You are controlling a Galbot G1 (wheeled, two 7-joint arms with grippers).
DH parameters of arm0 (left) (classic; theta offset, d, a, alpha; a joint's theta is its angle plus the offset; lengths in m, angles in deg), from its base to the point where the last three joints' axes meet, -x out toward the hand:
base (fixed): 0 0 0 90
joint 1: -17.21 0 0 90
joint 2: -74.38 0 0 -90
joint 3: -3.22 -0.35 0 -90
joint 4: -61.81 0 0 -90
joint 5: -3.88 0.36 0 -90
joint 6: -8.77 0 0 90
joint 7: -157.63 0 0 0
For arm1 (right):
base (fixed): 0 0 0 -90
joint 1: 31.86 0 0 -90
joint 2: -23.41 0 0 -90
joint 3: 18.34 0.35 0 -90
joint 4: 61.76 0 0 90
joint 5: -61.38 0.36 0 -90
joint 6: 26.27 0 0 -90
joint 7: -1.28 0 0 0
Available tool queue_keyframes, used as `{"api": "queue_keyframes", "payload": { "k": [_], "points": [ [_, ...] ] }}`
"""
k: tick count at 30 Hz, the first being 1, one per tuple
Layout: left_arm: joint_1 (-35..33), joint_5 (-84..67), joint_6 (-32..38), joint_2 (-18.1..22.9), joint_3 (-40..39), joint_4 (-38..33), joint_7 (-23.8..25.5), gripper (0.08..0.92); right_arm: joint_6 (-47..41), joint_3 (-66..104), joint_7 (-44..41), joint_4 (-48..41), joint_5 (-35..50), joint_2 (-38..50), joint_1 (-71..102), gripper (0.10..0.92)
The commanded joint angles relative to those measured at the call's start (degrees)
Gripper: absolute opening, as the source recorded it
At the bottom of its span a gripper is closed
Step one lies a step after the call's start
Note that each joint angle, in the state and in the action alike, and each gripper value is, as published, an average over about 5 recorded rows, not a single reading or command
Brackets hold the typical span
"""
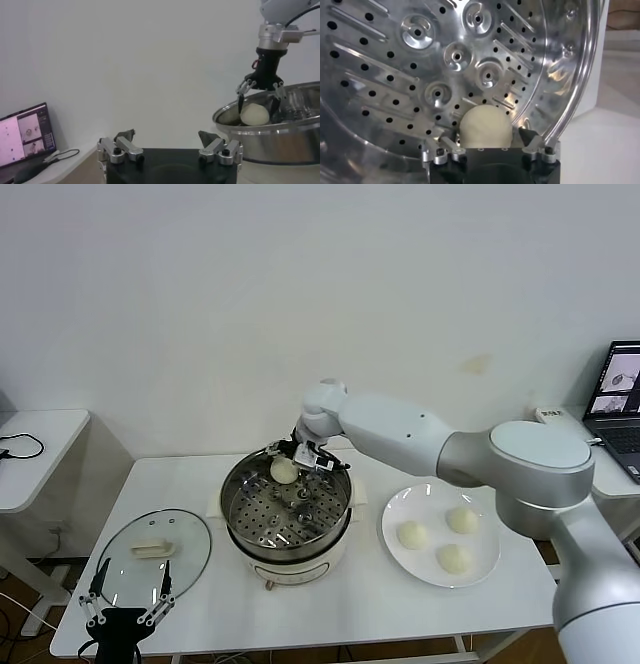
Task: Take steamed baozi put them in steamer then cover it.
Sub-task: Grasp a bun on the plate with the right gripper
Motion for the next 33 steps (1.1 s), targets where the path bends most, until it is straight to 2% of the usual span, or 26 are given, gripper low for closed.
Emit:
{"api": "queue_keyframes", "payload": {
  "k": [1,6,12,18,22,28,33],
  "points": [
    [-0.06,-0.02,-0.02,-0.11,0.00,-0.06,-0.01,0.823,-4.50,-1.65,-4.37,6.53,12.84,3.45,-5.59,0.821],
    [0.09,-0.02,-0.03,-0.28,-0.20,-0.20,0.06,0.823,-14.02,-3.03,-8.61,15.57,24.13,9.04,-11.01,0.823],
    [0.56,-0.02,-0.20,-0.76,-0.89,-0.36,0.33,0.823,-26.81,-3.72,-11.01,24.53,30.97,19.45,-14.85,0.823],
    [1.54,-0.20,-0.67,-1.74,-1.49,0.03,0.71,0.823,-38.55,-3.97,-11.59,32.32,29.61,31.30,-15.43,0.823],
    [2.44,-0.49,-1.43,-2.42,-1.55,0.40,1.06,0.823,-43.03,-3.76,-11.72,38.04,28.92,38.95,-14.00,0.823],
    [3.06,-0.56,-1.71,-3.14,-1.55,1.45,1.33,0.823,-44.85,-2.04,-11.98,42.06,25.96,47.61,-9.12,0.823],
    [3.34,-0.44,-2.01,-3.04,-1.64,1.78,1.54,0.823,-44.82,-0.96,-12.08,42.45,23.30,50.42,-2.90,0.823]
  ]
}}
